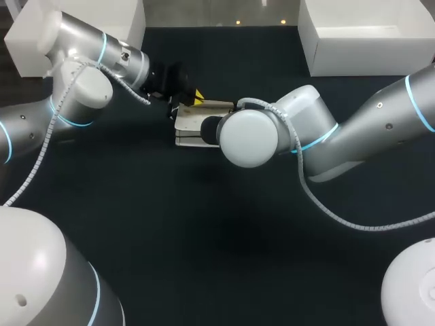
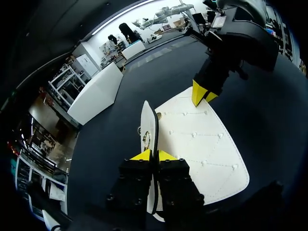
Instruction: Pick up the bag, open it, inspect its contents, close it, and place it on the opposite side
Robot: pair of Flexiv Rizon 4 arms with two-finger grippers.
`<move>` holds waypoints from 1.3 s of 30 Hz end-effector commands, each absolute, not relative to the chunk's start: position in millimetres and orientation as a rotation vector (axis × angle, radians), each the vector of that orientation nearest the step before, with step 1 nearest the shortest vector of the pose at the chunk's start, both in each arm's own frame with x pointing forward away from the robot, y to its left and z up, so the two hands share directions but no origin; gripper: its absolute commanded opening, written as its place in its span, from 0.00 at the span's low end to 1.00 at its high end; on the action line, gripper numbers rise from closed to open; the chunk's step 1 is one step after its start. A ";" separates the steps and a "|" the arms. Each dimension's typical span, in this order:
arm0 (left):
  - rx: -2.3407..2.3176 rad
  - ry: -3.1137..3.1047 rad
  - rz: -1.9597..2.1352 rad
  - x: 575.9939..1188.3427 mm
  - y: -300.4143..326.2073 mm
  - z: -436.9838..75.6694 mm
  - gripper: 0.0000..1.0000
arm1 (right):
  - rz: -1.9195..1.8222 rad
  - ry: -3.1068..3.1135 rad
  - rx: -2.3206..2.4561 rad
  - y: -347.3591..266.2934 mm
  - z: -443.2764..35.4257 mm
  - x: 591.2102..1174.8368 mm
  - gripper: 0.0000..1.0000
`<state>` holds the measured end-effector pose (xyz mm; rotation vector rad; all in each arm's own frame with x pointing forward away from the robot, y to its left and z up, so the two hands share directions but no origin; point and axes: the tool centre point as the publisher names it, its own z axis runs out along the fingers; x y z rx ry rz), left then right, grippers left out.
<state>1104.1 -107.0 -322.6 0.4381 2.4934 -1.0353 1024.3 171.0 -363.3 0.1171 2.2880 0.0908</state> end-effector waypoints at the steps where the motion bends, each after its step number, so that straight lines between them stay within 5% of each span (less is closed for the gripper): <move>1: 0.439 2.490 -1.039 1104.7 -106.6 -324.6 0.00 | 0.090 2.284 0.118 171.3 -364.0 1024.1 0.00; 26: 0.535 2.363 -1.018 1072.0 -104.6 -351.9 0.00 | 0.090 2.284 0.118 171.3 -364.0 1024.1 0.00; 27: 0.529 2.356 -1.014 1073.1 -104.6 -349.7 0.03 | 0.090 2.284 0.118 171.3 -364.0 1024.1 0.00; 29: 0.531 2.350 -1.012 1074.5 -104.8 -346.5 0.27 | 0.090 2.284 0.118 171.3 -364.0 1024.1 0.00; 33: 0.532 2.341 -1.009 1076.5 -105.3 -341.4 0.35 | 0.090 2.284 0.118 171.3 -364.0 1024.1 0.00; 37: 0.541 2.335 -0.999 1077.5 -105.9 -337.4 0.21 | 0.090 2.284 0.118 171.3 -364.0 1024.1 0.00; 39: 0.542 2.338 -0.987 1079.8 -106.8 -337.2 0.02 | 0.090 2.284 0.118 171.3 -364.0 1024.1 0.00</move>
